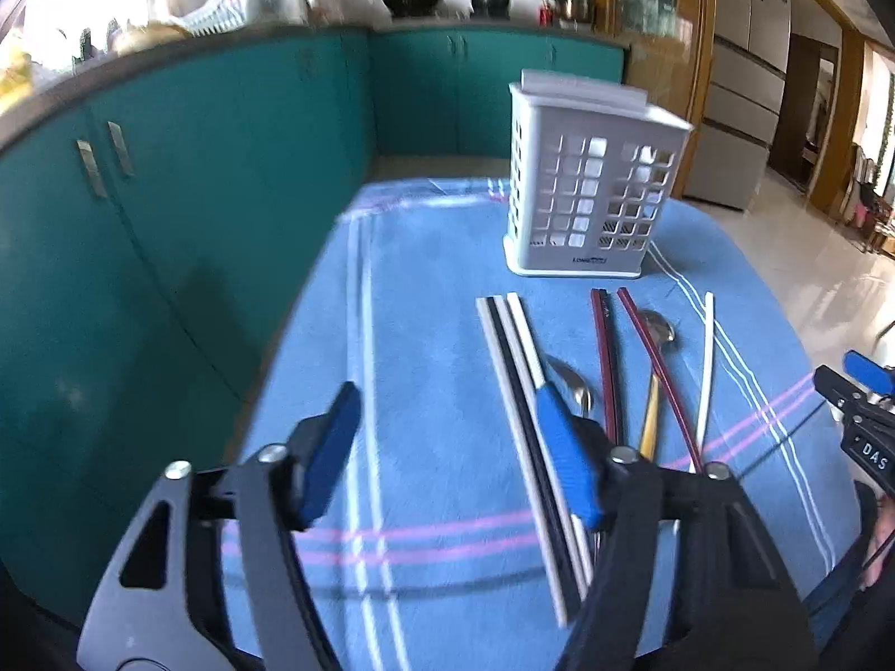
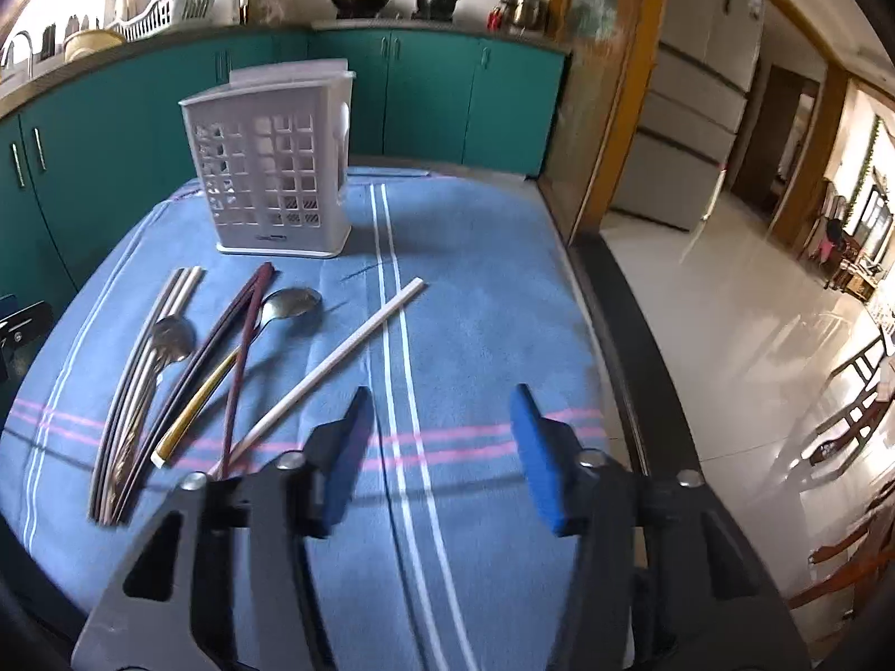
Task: Organize utensils
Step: 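Lower both tools toward the row of chopsticks on the cloth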
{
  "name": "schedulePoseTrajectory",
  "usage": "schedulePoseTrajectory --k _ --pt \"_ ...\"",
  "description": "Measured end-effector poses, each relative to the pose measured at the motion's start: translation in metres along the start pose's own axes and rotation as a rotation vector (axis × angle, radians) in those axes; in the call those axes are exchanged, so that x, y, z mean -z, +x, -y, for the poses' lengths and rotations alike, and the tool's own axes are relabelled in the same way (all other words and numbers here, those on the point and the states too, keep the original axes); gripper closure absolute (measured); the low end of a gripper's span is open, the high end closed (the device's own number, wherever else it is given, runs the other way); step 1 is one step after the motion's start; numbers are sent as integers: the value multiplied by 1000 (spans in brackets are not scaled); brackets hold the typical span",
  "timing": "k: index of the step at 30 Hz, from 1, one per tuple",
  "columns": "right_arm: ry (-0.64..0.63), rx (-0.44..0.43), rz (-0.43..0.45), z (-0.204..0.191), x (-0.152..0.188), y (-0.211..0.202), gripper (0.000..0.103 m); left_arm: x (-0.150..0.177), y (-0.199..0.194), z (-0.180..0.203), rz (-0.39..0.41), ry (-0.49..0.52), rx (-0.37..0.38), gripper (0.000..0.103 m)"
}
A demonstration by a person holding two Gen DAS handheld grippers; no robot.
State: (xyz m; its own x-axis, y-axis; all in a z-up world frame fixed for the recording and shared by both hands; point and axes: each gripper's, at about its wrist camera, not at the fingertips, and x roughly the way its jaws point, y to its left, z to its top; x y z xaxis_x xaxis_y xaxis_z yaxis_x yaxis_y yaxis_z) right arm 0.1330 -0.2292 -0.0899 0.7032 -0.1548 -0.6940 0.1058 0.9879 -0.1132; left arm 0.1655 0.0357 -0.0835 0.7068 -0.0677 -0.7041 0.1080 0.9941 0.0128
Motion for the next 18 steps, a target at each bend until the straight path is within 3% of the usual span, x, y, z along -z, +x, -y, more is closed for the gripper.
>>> schedulePoseTrajectory --k 5,9,18 --pt "-1 -4 -43 -4 -23 35 53 -20 62 17 -84 59 -3 39" --pt "3 -23 -60 -4 -27 50 53 -17 99 19 -159 67 -22 39" --pt "24 -28 -126 -1 -51 99 53 -20 120 -9 -199 -10 -52 39"
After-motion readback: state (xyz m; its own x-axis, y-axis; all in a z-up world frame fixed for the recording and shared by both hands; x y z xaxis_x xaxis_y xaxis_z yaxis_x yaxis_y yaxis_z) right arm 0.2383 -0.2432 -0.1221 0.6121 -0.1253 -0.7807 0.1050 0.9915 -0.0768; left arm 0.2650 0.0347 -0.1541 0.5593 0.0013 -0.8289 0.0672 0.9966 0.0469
